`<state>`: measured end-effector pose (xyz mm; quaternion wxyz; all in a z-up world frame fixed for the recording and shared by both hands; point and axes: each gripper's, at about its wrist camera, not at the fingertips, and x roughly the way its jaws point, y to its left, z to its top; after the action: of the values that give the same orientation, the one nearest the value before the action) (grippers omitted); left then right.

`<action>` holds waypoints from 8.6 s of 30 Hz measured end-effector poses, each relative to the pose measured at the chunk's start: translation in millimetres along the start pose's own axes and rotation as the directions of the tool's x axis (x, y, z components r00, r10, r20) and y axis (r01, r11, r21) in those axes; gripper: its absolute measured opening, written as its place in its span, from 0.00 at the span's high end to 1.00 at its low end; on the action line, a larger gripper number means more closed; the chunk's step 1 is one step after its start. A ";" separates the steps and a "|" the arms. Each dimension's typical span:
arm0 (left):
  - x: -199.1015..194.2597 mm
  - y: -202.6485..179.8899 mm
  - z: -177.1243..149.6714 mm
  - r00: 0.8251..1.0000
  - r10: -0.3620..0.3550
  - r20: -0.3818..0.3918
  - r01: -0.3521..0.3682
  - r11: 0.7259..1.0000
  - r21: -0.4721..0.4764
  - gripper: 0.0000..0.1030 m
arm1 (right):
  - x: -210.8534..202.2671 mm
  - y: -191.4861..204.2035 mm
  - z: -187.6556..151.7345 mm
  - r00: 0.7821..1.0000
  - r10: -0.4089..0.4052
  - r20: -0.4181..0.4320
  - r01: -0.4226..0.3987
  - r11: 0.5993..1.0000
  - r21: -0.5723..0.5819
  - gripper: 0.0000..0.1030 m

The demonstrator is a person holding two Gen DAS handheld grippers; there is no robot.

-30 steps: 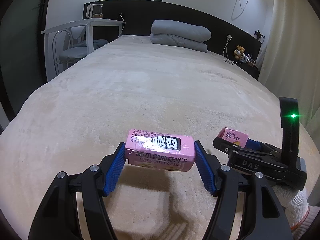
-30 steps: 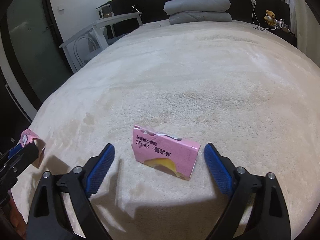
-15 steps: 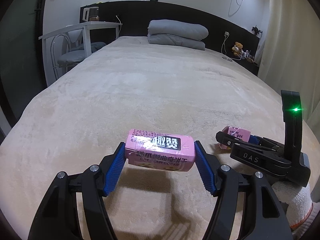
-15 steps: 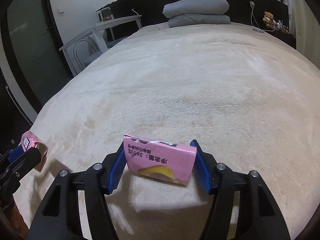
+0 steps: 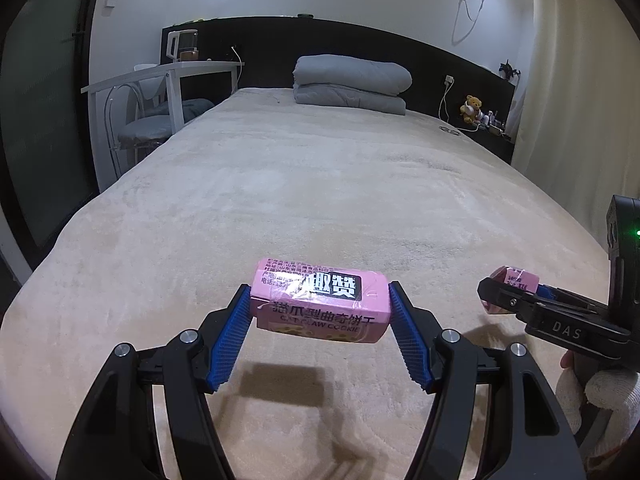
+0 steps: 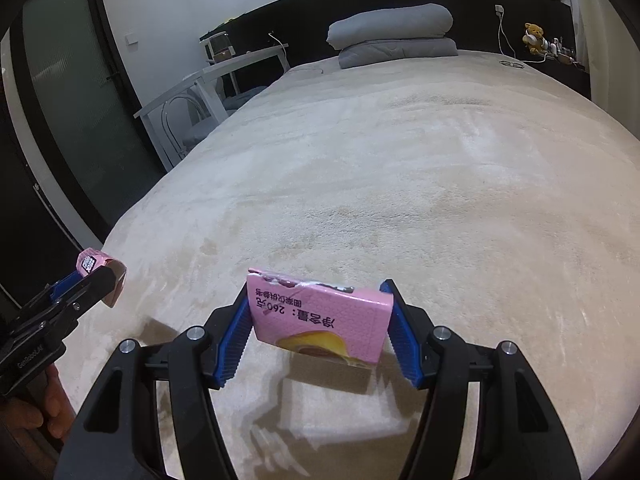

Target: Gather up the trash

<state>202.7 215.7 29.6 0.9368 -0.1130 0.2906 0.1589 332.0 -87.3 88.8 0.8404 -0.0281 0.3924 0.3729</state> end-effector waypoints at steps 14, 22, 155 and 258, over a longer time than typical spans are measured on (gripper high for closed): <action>-57.3 -31.0 -12.8 0.997 -0.059 0.056 0.058 0.998 0.019 0.36 | -94.4 -24.9 -25.3 0.998 0.046 0.038 -0.045 0.998 -0.045 0.40; -79.9 -43.1 -33.0 0.990 -0.130 0.055 0.130 0.991 0.009 0.36 | -134.3 -36.4 -54.5 0.996 0.074 0.058 -0.069 0.995 -0.076 0.40; -149.2 -111.3 -182.6 0.963 -0.258 -0.080 0.260 0.965 0.027 0.16 | -245.1 -50.5 -209.2 0.993 0.001 0.121 0.004 0.999 -0.039 0.25; -187.2 -116.3 -194.9 0.973 -0.219 0.069 0.201 0.958 0.203 0.06 | -275.3 -45.7 -225.9 0.952 -0.066 0.298 0.130 0.971 -0.200 0.04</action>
<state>-0.3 5.5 -4.8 0.9671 -0.0440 0.2481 0.0342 103.4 -363.5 109.0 0.8980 -0.0847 0.2205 0.3712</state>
